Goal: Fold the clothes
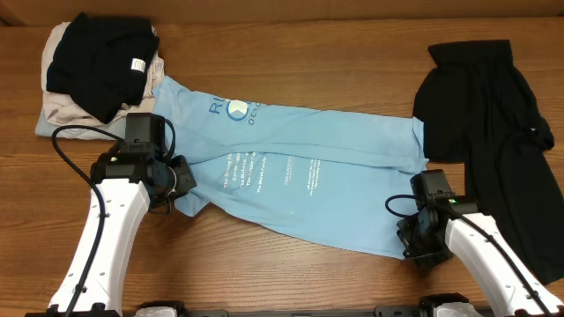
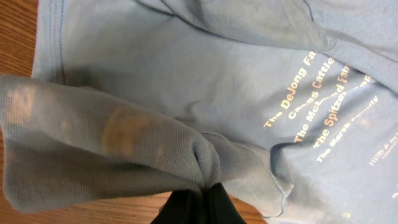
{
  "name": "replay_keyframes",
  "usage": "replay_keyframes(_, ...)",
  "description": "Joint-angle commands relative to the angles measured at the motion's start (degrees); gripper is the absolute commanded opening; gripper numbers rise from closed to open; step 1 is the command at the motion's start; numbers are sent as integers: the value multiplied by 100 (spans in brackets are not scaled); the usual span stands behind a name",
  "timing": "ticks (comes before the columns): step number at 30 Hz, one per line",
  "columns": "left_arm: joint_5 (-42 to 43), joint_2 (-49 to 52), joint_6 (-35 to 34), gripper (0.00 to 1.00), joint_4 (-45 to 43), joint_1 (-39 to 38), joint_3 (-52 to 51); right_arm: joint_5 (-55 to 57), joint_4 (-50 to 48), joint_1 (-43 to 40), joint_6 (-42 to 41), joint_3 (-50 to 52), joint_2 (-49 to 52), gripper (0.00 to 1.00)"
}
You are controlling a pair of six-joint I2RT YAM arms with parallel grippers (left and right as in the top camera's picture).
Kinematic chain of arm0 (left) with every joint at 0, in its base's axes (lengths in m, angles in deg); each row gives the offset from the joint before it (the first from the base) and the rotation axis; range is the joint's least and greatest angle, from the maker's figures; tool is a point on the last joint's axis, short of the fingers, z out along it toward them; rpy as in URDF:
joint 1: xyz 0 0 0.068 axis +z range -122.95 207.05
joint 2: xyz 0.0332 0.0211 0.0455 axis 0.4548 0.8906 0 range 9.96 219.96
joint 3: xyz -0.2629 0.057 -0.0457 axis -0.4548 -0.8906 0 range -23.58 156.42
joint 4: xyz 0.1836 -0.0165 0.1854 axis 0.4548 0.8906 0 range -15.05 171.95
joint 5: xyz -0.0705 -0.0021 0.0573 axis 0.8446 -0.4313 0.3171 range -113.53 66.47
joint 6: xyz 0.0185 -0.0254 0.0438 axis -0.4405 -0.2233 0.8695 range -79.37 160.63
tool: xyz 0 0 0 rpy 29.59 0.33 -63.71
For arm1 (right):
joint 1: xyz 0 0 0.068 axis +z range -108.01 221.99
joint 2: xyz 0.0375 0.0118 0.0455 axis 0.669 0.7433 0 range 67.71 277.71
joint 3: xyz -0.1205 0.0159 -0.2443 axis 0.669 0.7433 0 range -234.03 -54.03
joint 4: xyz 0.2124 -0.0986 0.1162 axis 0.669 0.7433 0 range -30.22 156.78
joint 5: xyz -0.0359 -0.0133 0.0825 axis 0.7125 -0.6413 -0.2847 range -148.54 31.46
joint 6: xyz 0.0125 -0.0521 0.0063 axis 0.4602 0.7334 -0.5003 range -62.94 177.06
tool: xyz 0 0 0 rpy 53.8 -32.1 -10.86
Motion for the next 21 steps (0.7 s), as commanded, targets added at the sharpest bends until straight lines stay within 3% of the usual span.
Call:
replay_keyframes(1, 46, -22, 109, 4, -33, -17, 85, 101, -63, 33, -42, 79, -24, 30)
replay_keyframes(5, 46, -22, 109, 4, -55, -17, 85, 55, -94, 37, -42, 170, -24, 31)
replay_keyframes(10, 44, -22, 111, 4, -72, -17, 85, -118, -192, 44, -42, 326, -24, 39)
replay_keyframes(18, -114, -22, 109, 4, -76, -15, 85, -267, -496, 90, -42, 490, -24, 40)
replay_keyframes(20, -107, -22, 109, 4, -87, -15, 85, -269, -527, 90, -42, 503, -24, 34)
replay_keyframes(21, -107, -22, 109, 4, -94, -15, 87, -269, -531, 90, -39, 503, -24, 20)
